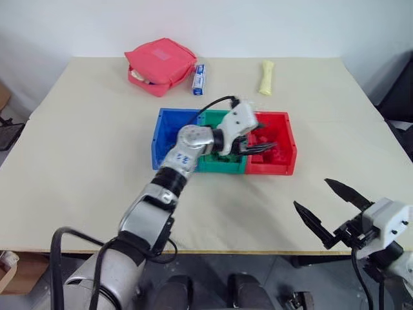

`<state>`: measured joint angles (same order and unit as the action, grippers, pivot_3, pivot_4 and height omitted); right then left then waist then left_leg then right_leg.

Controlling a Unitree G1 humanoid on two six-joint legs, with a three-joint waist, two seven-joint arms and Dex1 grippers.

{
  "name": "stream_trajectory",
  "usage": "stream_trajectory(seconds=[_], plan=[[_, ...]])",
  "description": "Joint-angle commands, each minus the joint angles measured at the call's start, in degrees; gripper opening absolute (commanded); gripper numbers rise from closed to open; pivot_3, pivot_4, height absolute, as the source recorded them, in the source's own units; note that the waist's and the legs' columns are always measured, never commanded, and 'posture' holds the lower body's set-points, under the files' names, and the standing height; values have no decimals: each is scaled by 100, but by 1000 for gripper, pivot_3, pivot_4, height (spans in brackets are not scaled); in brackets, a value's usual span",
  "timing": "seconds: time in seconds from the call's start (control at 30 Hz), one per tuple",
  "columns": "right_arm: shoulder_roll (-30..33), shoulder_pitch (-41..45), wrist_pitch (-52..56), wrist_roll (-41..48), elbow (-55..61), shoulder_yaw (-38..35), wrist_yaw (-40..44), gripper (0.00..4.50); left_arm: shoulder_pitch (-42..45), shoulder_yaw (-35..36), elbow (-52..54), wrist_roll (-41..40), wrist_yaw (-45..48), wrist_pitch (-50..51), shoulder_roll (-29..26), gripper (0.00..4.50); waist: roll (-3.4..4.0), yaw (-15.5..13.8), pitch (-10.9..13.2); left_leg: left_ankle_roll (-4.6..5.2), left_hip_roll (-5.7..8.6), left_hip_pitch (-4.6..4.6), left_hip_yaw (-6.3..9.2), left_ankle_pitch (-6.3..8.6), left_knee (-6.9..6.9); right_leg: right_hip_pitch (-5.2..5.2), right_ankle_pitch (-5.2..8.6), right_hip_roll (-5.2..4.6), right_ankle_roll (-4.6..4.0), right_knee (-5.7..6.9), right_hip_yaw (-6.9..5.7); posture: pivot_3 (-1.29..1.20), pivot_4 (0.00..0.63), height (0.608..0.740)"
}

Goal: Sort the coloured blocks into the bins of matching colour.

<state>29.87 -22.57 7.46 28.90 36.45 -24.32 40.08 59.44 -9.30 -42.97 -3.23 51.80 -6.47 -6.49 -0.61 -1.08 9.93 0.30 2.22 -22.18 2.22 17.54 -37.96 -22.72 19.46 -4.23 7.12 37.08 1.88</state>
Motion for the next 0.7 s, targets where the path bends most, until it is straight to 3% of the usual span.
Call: stream_trajectory(seconds=[0.03, 0.2, 0.27, 0.37, 0.5, 0.7], plan=[[285, 319, 16, 152, -162, 177, 336, 4500, -535, 211, 1276, -450, 576, 207, -523, 3055, 3, 18, -1, 0, 0, 0, -3, 0, 1, -2, 0, 0, 0, 2, 2, 0, 150, 740], [854, 1093, -83, 103, -944, 599, 1164, 4500, -2119, 720, 3352, -1284, 1460, 1036, -2012, 3055, 6, 93, -3, -3, 0, -1, 14, 1, -4, 4, 1, -14, -3, -3, 16, 0, 150, 740], [1007, 1288, -179, 67, -1209, 694, 1439, 4500, -2751, 963, 4109, -1767, 1685, 1823, -2594, 3055, 6, 104, -2, -3, 1, -2, 25, 1, -2, 6, 3, -17, -7, -4, 11, 0, 150, 740], [1162, 1540, -295, 32, -1503, 825, 1776, 4500, -3487, 1298, 4611, -1992, 1755, 2193, -3201, 3055, 8, 45, -2, 0, 4, -3, 41, 3, -5, 16, 4, -25, -8, -13, 2, 0, 150, 740], [1335, 1976, -311, -10, -1907, 1025, 2130, 4500, -4060, 2119, 4209, -1968, 942, 2096, -3316, 3055, 8, 7, -2, 4, 7, 2, 39, 5, -9, 26, 3, -30, -8, -17, 2, 0, 150, 740], [1342, 2207, -247, 18, -2040, 1061, 2204, 4500, -4558, 2208, 4224, -1666, 731, 1428, -3362, 3055, 8, -33, -2, 4, 8, 1, 40, 8, -6, 22, 4, -30, -8, -18, -1, 0, 150, 740]])
